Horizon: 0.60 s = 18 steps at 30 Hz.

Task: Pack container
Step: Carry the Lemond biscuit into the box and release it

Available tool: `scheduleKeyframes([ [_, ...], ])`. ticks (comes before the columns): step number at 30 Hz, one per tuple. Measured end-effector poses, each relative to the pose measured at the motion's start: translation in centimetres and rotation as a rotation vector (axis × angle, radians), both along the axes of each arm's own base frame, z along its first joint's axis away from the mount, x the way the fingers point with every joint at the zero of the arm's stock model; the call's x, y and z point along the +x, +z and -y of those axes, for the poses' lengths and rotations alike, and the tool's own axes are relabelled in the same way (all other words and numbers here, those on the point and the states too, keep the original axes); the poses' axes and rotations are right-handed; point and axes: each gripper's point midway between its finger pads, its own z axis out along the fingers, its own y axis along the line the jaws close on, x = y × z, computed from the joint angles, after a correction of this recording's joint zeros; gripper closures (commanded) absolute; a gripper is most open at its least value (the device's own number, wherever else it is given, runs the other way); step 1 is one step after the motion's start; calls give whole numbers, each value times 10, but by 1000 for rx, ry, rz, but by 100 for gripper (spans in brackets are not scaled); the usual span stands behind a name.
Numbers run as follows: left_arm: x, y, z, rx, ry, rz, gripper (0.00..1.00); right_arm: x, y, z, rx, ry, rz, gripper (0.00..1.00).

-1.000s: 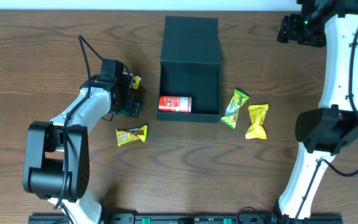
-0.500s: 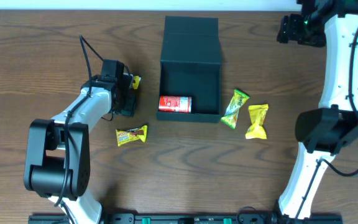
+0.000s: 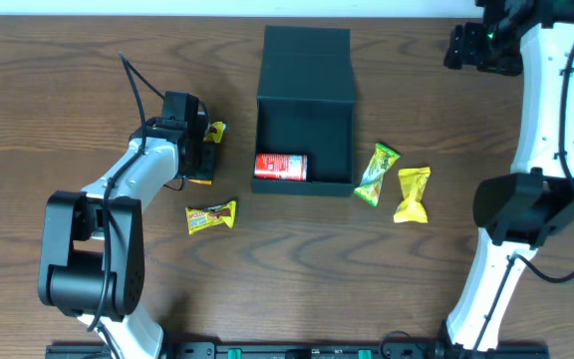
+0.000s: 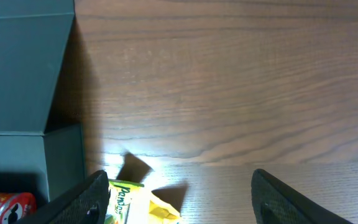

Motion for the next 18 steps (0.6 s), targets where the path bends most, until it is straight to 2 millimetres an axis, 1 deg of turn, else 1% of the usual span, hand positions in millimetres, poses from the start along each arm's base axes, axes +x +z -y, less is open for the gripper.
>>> scheduleKeyframes([
  [2,0,0,0,0,0,-2,61,0,0,0,0,0,0,27],
  [4,-1,2,0,1,-1,-13,65,0,0,0,0,0,0,27],
  [6,0,10,2,-5,-3,-25,71,0,0,0,0,0,0,27],
  [9,14,31,4,-10,-4,-9,73,0,0,0,0,0,0,27],
  [12,32,62,10,-32,-10,31,73,0,0,0,-1,0,1,27],
  [13,38,72,13,-47,-15,48,75,0,0,0,0,0,0,27],
  [14,41,76,15,-54,-18,56,76,0,0,0,0,0,1,28],
  [15,48,92,24,-85,-34,81,77,0,0,0,0,0,1,29],
  [17,55,105,36,-113,-54,108,79,1,0,0,-1,1,2,29],
  [18,57,112,46,-128,-68,123,79,1,0,1,-1,0,4,29],
])
